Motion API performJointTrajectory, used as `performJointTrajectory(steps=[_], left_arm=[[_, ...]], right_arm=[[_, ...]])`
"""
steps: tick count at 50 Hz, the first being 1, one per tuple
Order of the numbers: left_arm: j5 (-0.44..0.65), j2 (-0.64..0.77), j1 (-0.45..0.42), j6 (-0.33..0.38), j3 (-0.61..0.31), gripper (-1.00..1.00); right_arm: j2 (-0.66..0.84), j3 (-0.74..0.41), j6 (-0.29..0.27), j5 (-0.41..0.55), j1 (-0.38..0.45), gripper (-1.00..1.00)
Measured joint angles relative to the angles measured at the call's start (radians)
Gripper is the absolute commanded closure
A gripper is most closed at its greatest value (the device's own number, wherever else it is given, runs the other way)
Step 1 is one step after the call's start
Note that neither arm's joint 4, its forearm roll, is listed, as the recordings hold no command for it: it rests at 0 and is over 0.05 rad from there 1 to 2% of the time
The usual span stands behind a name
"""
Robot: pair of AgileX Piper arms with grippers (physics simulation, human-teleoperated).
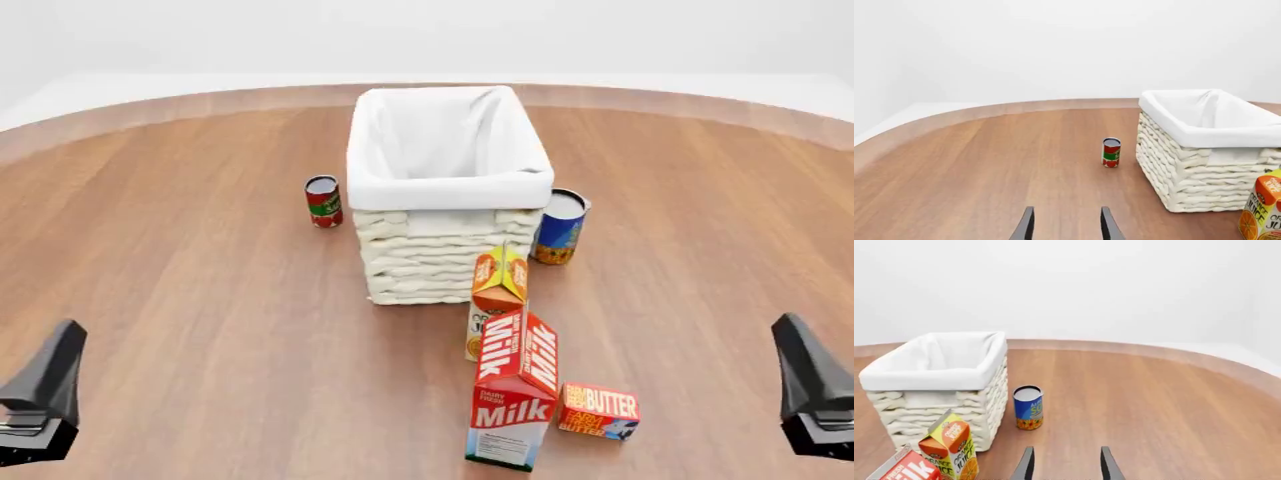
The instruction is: Pick up the butter and put it in the basket.
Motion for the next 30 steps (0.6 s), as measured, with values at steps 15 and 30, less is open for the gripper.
performJointTrajectory(steps=[15, 30], left_arm=[[0.0, 0.0, 0.0, 0.0, 0.0, -1.0], [0.0, 0.0, 0.0, 0.0, 0.0, -1.0]], right_arm=[[0.047, -0.05, 0.004, -0.002, 0.044, -1.0], [0.24, -0.198, -0.15, 0.066, 0.17, -1.0]])
